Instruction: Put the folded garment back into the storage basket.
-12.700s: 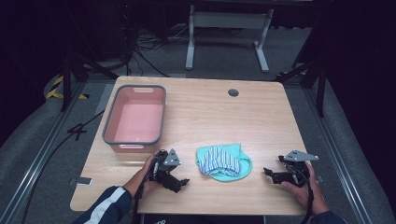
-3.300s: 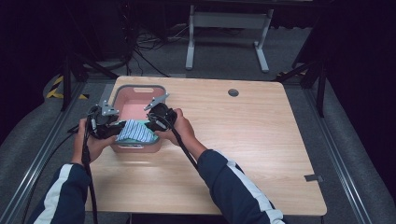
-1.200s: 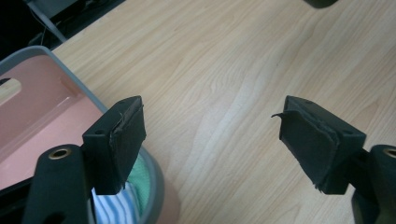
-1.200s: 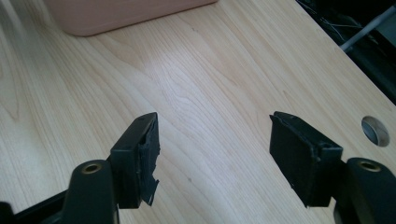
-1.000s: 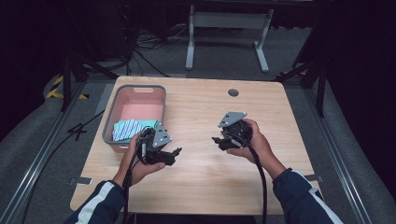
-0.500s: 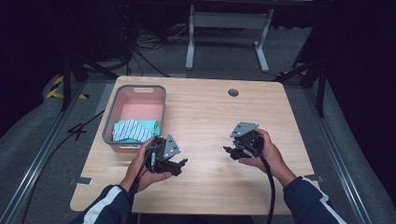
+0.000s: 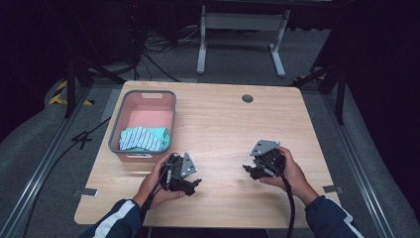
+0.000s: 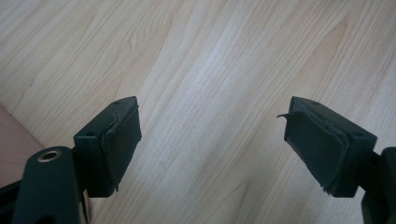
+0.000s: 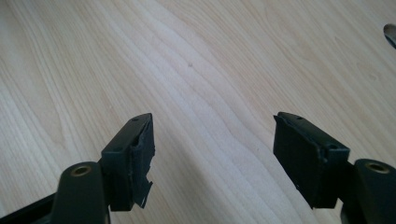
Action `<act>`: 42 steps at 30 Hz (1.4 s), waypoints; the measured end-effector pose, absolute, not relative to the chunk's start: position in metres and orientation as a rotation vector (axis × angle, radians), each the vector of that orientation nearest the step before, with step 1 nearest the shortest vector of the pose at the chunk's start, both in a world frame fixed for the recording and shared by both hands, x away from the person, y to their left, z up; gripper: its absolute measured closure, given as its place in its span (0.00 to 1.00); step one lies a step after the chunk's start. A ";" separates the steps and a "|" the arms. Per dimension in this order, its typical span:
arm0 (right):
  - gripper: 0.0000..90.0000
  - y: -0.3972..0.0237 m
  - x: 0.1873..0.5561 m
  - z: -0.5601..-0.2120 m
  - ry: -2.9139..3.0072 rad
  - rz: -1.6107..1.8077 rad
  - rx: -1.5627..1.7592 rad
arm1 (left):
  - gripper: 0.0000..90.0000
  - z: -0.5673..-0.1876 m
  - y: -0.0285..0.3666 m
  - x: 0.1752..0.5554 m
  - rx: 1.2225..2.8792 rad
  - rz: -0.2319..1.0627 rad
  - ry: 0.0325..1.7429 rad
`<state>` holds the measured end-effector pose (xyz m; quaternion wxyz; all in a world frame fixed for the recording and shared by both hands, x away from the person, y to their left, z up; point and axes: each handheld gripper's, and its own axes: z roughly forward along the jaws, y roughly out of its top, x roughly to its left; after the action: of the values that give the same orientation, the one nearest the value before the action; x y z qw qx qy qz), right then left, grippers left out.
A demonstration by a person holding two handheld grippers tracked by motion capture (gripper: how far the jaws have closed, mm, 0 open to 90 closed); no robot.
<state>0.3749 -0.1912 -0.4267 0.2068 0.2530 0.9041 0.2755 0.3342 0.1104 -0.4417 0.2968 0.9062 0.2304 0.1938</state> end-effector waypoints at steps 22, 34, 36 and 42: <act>0.28 -0.259 0.349 -0.473 2.460 0.902 0.893 | 0.20 -0.471 0.116 0.329 2.420 0.400 0.604; 0.20 -0.289 0.337 -0.486 2.398 1.054 1.026 | 0.17 -0.483 0.123 0.328 2.299 0.247 0.683; 0.19 -0.292 0.337 -0.486 2.400 1.057 1.047 | 0.17 -0.483 0.123 0.328 2.300 0.247 0.683; 0.18 -0.293 0.336 -0.487 2.397 1.057 1.046 | 0.17 -0.483 0.123 0.328 2.298 0.250 0.686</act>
<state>0.3364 -0.2932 -0.4866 0.1595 0.3661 0.8389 0.3698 0.3278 0.1229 -0.4830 0.3573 0.8902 0.2657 0.0968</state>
